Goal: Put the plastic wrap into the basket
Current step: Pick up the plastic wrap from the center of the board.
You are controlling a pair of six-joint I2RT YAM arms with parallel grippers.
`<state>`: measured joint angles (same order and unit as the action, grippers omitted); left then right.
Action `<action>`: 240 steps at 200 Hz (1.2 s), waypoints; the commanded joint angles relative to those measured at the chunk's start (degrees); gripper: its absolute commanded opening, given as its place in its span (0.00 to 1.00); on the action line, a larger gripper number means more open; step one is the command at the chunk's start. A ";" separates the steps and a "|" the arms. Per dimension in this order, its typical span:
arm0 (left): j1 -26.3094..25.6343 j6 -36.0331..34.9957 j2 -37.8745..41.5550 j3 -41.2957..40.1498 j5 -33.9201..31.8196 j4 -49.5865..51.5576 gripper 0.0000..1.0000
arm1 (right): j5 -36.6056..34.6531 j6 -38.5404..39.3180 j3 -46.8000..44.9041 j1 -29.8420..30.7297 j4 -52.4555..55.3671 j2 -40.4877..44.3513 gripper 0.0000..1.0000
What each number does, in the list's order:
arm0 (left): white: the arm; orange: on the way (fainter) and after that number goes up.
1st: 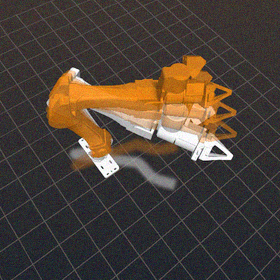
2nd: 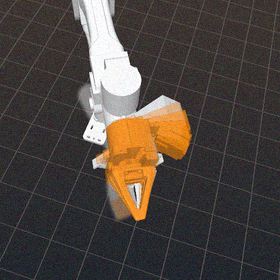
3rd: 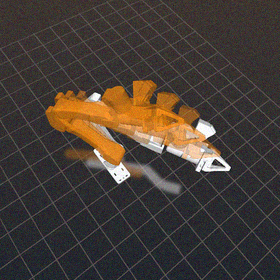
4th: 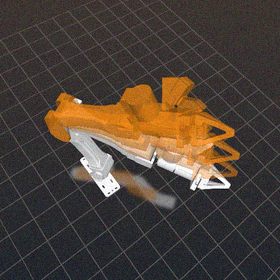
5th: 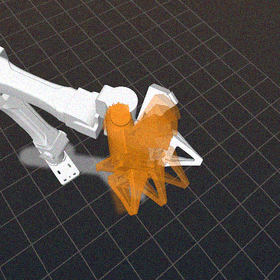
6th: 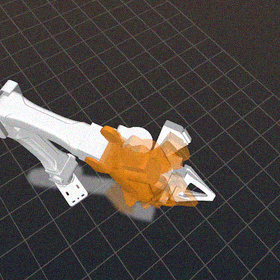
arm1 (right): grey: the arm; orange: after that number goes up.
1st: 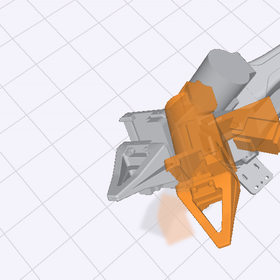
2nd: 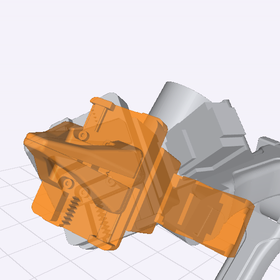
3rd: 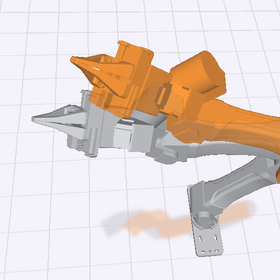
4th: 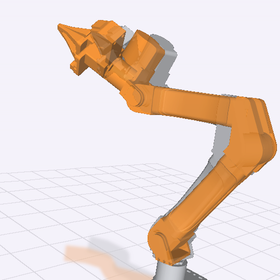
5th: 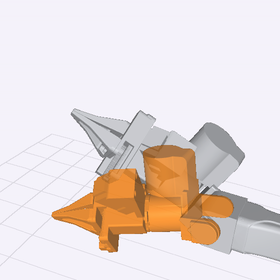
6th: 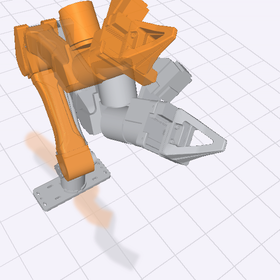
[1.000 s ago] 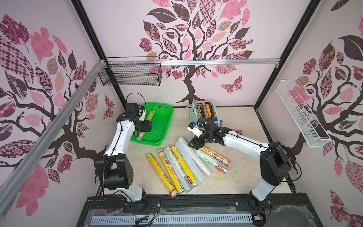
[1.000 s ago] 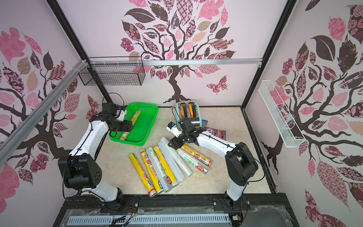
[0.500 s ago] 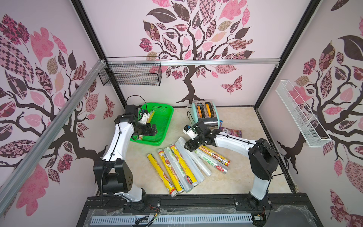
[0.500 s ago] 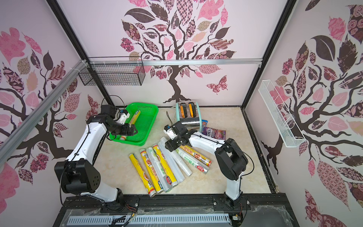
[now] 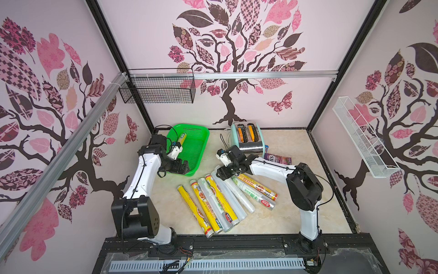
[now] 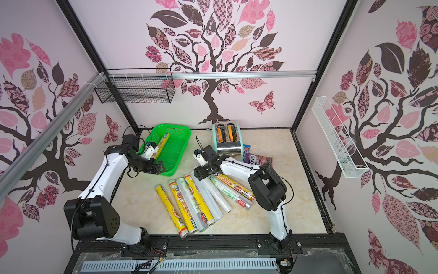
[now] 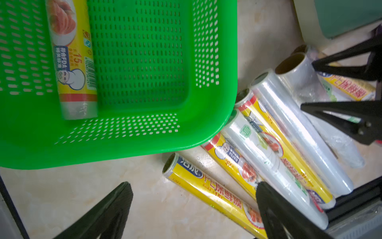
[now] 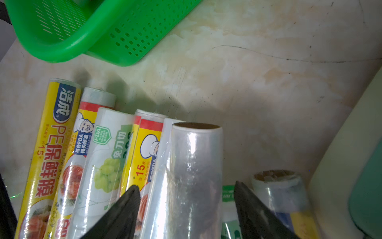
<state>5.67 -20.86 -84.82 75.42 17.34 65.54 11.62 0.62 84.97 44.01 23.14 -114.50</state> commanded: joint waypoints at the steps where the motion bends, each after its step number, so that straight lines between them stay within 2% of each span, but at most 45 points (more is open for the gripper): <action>1: 0.18 -12.57 2.04 -1.40 4.87 5.75 0.98 | -4.25 3.53 3.14 1.24 1.24 -2.39 0.74; 27: -0.07 -20.23 5.18 -4.73 5.60 7.11 0.98 | -5.20 4.04 3.89 1.34 1.20 -3.54 0.70; 43: -0.52 -27.21 7.90 -7.71 6.43 7.80 0.98 | -5.72 3.49 3.71 1.35 0.28 -3.77 0.67; 49: -0.57 -31.94 9.40 -9.25 8.00 8.27 0.98 | -5.73 3.42 3.78 1.34 0.09 -3.84 0.65; 67: -1.10 -46.55 16.11 -16.10 11.88 8.09 0.98 | -6.14 3.29 3.53 1.43 -0.19 -3.81 0.61; 90: -2.56 -55.29 25.79 -25.89 13.14 2.45 0.98 | -6.87 3.15 3.19 1.44 -0.39 -3.48 0.56; 115: -3.57 -64.64 34.07 -34.31 13.28 0.59 0.98 | -7.36 2.92 3.31 1.43 -0.02 -3.29 0.51; 154: -4.36 -70.90 40.42 -41.58 12.83 -1.92 0.98 | -8.43 2.55 2.35 1.43 -0.19 -2.05 0.45; 240: -8.30 -70.19 31.79 -42.81 10.42 -9.26 0.98 | -4.97 1.22 2.72 1.39 1.78 2.90 0.39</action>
<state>-1.85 -90.52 -52.05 33.45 27.59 59.99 5.06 2.55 86.85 45.32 23.97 -115.68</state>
